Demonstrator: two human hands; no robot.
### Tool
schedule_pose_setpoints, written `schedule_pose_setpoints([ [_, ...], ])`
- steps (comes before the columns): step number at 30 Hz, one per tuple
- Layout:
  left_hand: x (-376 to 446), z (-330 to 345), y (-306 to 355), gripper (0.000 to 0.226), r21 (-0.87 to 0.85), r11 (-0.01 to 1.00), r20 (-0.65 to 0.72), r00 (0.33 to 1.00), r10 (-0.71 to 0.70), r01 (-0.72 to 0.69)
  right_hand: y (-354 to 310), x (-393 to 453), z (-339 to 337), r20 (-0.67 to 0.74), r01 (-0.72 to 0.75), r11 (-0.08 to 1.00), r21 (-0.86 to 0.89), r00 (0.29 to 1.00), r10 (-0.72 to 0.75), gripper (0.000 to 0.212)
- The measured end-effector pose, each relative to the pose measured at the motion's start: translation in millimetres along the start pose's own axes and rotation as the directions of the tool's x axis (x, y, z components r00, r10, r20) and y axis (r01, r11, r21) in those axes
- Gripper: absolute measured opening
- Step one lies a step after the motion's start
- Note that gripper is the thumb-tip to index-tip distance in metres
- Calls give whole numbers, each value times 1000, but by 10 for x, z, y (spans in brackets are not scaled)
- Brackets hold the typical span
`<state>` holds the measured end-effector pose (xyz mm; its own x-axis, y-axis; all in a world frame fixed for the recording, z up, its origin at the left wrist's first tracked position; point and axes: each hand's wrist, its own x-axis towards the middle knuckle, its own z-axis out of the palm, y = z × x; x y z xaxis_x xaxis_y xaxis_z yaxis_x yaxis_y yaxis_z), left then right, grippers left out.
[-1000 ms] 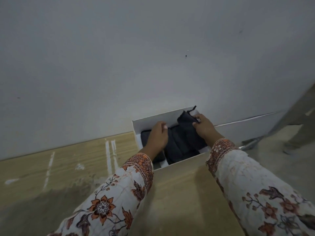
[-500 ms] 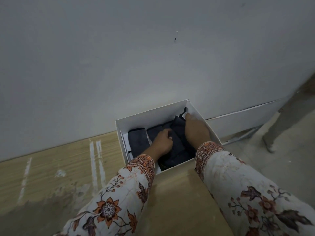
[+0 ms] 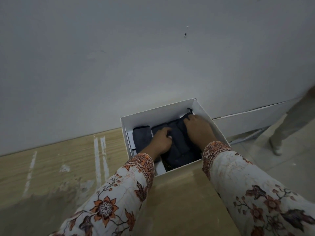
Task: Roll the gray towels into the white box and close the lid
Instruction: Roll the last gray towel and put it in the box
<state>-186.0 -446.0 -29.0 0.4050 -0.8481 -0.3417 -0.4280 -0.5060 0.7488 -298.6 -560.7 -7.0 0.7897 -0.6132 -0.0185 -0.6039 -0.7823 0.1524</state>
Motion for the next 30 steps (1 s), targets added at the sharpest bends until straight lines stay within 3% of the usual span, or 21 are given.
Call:
schedule_pose_setpoints([
  [5, -52, -25, -45, 48, 88, 993, -25, 997, 75, -73, -11, -4, 16, 35, -44, 995, 88, 999, 41, 28],
  [10, -135, 4, -24, 49, 304, 947, 95, 992, 81, -106, 29, -68, -63, 71, -46, 989, 138, 997, 36, 35],
  [13, -236, 11, -24, 49, 490, 862, 105, 991, 84, -125, -26, -179, -99, 146, -113, 986, 118, 985, 96, 49],
  [17, -375, -32, -114, 62, 696, 712, 64, 996, 70, -94, -114, -231, -85, 137, -92, 995, 45, 987, 85, 33],
  [21, -479, -66, -216, 77, 729, 677, 122, 992, 23, -105, -113, -255, -88, 145, -110, 992, 65, 984, 100, 29],
  [25, -547, -113, -250, 80, 754, 640, 130, 988, 78, -150, -166, -250, -164, 89, -157, 983, 99, 985, 149, 36],
  [30, -557, -140, -222, 71, 738, 657, 90, 987, 132, -155, -270, -111, -194, 63, 27, 999, 23, 998, -29, 32],
])
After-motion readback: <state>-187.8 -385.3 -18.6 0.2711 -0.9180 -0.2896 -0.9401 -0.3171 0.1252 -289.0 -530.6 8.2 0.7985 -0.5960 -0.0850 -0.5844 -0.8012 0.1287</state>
